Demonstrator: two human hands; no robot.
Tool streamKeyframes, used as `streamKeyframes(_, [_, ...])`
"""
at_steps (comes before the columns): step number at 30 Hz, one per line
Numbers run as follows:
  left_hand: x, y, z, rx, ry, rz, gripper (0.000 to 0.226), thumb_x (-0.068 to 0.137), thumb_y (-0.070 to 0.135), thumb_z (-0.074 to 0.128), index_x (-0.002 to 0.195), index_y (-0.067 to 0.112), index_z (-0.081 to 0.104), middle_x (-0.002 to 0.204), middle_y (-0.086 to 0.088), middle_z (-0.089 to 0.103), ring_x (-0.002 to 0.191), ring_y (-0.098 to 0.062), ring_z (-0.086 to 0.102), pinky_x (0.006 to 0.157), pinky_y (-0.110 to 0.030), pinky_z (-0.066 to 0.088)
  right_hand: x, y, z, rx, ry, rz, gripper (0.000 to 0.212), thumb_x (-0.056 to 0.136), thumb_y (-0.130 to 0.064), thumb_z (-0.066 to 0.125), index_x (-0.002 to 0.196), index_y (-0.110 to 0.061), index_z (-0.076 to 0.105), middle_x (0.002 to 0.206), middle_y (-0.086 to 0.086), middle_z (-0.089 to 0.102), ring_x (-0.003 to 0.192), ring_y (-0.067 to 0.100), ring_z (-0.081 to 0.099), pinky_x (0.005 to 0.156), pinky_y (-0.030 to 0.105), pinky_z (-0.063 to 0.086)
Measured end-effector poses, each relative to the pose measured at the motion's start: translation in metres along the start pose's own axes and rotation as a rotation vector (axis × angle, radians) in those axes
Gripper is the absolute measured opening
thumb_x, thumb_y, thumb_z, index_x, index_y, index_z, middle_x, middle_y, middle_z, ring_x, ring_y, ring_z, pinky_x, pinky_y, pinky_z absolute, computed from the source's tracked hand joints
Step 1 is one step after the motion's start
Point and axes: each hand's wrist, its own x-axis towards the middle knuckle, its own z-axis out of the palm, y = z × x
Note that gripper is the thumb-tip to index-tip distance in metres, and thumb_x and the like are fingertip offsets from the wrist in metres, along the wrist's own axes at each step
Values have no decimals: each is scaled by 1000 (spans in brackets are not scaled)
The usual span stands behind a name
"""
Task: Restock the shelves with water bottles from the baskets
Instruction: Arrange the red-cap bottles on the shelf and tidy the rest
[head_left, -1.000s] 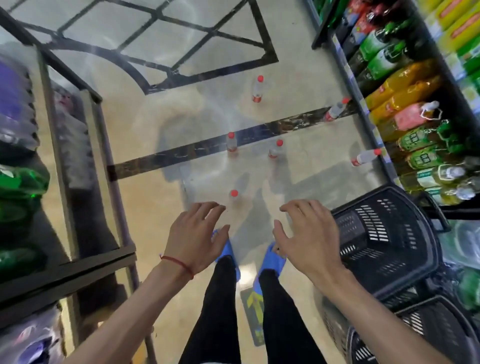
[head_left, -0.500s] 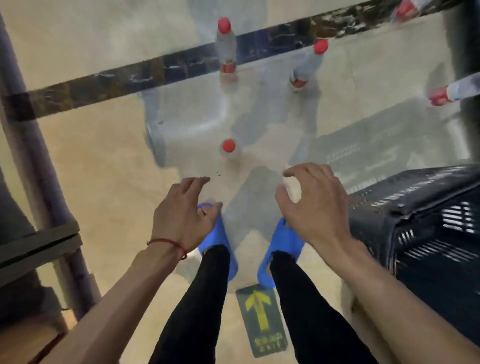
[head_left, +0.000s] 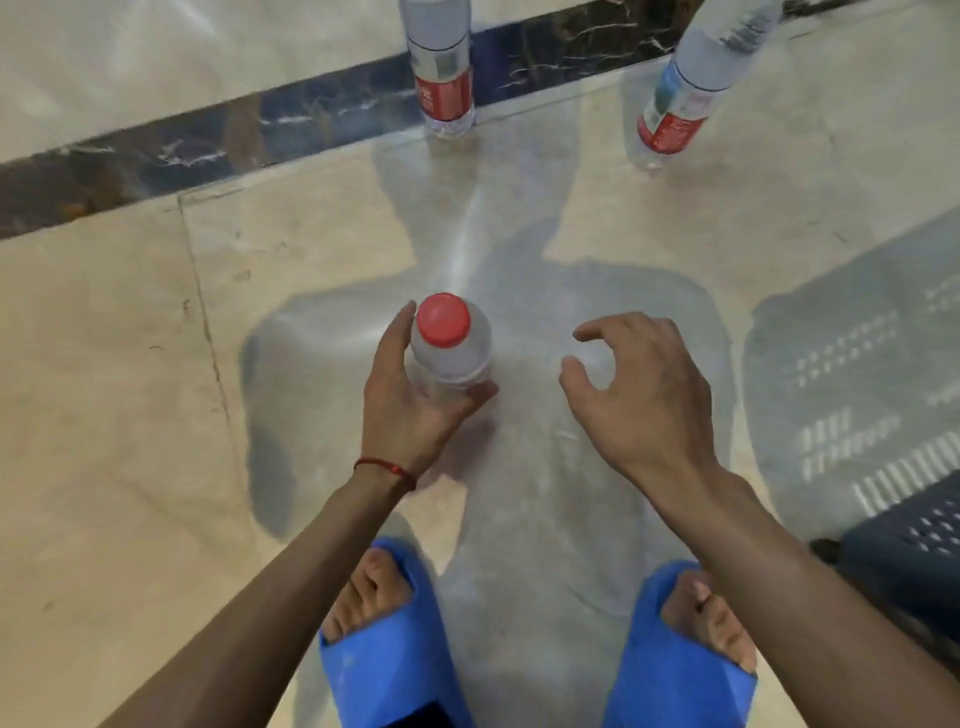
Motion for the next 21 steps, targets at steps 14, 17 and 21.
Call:
streamKeyframes(14, [51, 30, -10, -71, 115, 150, 49, 66, 38, 93, 104, 41, 62, 100, 22, 69, 91, 5, 67, 74, -10, 52, 68, 19, 11, -48, 202, -17, 29, 92, -38, 66, 114, -21, 74, 121, -2, 71, 117, 22, 57, 90, 34, 47])
streamKeyframes(17, [75, 65, -22, -18, 94, 186, 51, 66, 37, 92, 109, 33, 66, 97, 20, 68, 85, 2, 68, 67, -4, 48, 102, 20, -14, 5, 267, 93, 38, 94, -40, 67, 127, -22, 68, 133, -5, 66, 126, 20, 53, 93, 33, 44])
streamKeyframes(21, [102, 95, -17, 10, 85, 207, 62, 69, 38, 90, 122, 18, 65, 106, 6, 66, 91, -16, 66, 84, -23, 52, 149, 19, -38, 118, 375, 231, 56, 95, -47, 67, 144, -22, 54, 146, -3, 56, 135, 21, 47, 94, 36, 43])
